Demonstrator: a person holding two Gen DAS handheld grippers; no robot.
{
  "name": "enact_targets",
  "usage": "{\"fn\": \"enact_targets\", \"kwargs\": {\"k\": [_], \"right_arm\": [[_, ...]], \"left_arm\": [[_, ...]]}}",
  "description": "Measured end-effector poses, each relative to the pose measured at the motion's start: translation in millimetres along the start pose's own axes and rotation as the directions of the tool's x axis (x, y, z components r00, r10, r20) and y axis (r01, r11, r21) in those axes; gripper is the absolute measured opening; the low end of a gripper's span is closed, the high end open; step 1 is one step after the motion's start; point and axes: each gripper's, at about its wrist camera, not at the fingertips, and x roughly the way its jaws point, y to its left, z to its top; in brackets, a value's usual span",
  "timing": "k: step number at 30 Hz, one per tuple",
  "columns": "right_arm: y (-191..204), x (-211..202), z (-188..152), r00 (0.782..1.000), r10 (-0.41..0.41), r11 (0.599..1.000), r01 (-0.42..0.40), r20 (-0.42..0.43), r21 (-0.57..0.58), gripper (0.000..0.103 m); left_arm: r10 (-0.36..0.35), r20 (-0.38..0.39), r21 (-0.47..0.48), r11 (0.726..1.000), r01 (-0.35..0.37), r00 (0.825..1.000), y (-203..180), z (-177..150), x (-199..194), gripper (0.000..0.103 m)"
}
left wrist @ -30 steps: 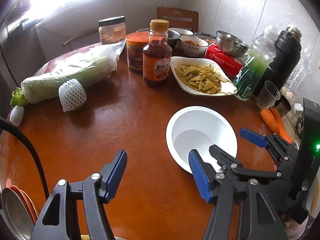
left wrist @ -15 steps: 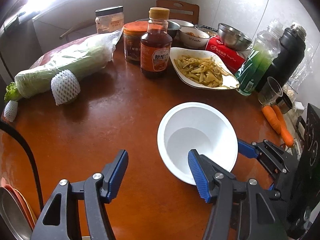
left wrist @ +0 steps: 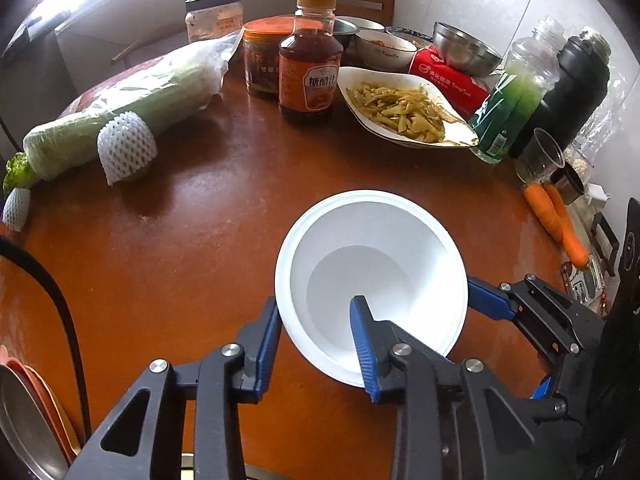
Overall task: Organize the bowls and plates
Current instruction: 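Grasp the rim of the white bowl with the left tool, then lift the white bowl and carry it over the yellow bowl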
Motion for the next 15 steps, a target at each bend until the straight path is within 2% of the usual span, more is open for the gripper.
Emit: {"fn": "enact_targets", "kwargs": {"k": [6,15], "right_arm": [[5.4,-13.2,2.0,1.0,-0.009,1.0,0.01,0.028,-0.003,0.056],[24.4,-33.7,4.3,0.998,-0.011,1.0,0.013,0.069,-0.028,0.056]], "left_arm": [[-0.041,0.043,-0.019,0.999,0.042,0.998,4.2,-3.6,-17.0,0.036],[-0.047,0.103,-0.02,0.999,0.05,0.994,10.4,-14.2,-49.3,0.036]]}}
